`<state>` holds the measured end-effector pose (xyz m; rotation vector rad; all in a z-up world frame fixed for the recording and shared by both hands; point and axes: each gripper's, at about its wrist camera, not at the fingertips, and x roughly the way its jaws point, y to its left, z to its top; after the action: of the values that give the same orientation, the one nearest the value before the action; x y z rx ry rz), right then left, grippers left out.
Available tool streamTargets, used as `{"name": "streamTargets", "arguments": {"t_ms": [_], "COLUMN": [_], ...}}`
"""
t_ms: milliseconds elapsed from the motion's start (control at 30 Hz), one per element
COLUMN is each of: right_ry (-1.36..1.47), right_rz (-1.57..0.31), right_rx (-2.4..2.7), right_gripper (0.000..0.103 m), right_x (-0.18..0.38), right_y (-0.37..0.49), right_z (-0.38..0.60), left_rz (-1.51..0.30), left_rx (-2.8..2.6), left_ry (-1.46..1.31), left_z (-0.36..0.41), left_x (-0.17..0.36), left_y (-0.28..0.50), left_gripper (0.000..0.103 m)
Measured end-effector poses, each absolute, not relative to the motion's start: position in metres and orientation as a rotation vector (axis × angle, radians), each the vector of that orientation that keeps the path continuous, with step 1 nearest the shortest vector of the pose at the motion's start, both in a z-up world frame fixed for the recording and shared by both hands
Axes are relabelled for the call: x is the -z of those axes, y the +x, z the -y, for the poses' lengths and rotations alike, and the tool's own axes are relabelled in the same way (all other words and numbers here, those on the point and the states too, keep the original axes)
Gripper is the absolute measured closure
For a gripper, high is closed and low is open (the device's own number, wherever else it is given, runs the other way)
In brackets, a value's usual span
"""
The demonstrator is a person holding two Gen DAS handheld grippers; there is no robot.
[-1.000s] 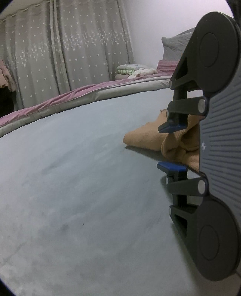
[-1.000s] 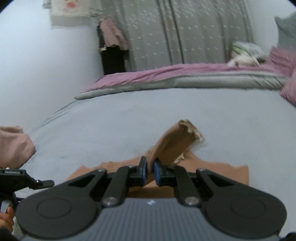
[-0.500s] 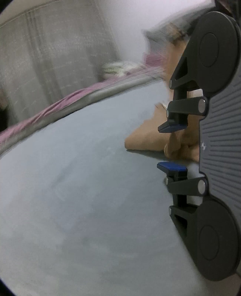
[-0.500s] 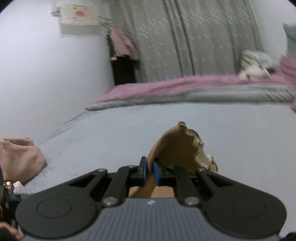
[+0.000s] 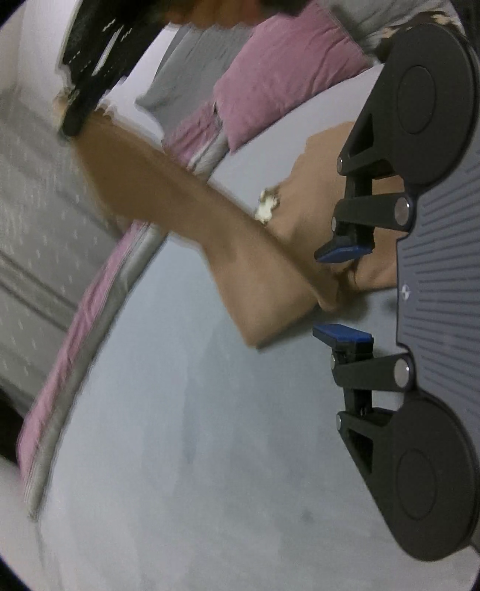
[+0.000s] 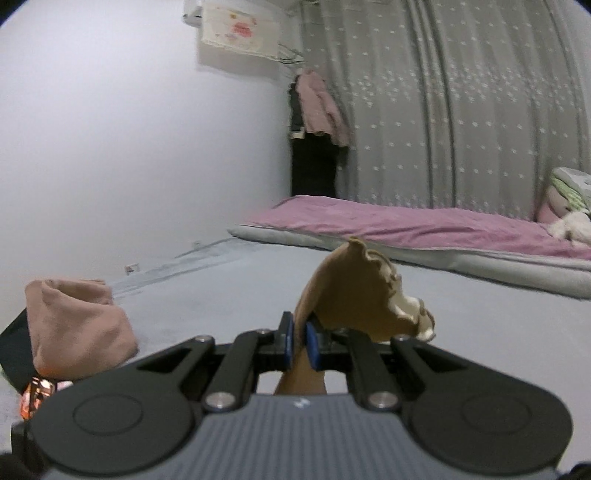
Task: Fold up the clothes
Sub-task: 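Lift the held hem with both grippers up toward the collar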
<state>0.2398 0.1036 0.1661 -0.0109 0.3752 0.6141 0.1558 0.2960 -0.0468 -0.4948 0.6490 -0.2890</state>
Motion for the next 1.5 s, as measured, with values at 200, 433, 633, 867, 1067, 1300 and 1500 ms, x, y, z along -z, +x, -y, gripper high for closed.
{"name": "streamTargets", "arguments": {"t_ms": [200, 433, 633, 867, 1067, 1300, 1500], "right_ry": [-0.026, -0.076, -0.109, -0.14, -0.148, -0.14, -0.147], "right_rz": [-0.362, -0.365, -0.397, -0.42, -0.426, -0.433, -0.435], "right_rx": [-0.687, -0.763, -0.81, -0.832, -0.837, -0.851, -0.881], "right_gripper": [0.094, 0.094, 0.094, 0.094, 0.094, 0.094, 0.094], "right_x": [-0.179, -0.182, -0.169, -0.158, -0.152, -0.152, -0.153], "right_y": [0.238, 0.231, 0.223, 0.219, 0.216, 0.216, 0.21], "right_z": [-0.155, -0.211, -0.254, -0.284, -0.29, -0.295, -0.302], "left_rz": [-0.591, -0.58, -0.669, -0.76, -0.769, -0.726, -0.674], "left_rx": [0.307, 0.338, 0.27, 0.062, 0.007, 0.059, 0.06], "left_ry": [-0.452, -0.511, -0.527, -0.798, -0.757, -0.683, -0.603], "left_z": [-0.294, -0.29, -0.283, -0.293, -0.296, -0.294, -0.279], "left_x": [0.048, 0.06, 0.066, 0.073, 0.058, 0.046, 0.059], "left_y": [0.157, 0.165, 0.166, 0.157, 0.149, 0.143, 0.154], "left_gripper": [0.068, 0.068, 0.101, 0.103, 0.103, 0.072, 0.062]}}
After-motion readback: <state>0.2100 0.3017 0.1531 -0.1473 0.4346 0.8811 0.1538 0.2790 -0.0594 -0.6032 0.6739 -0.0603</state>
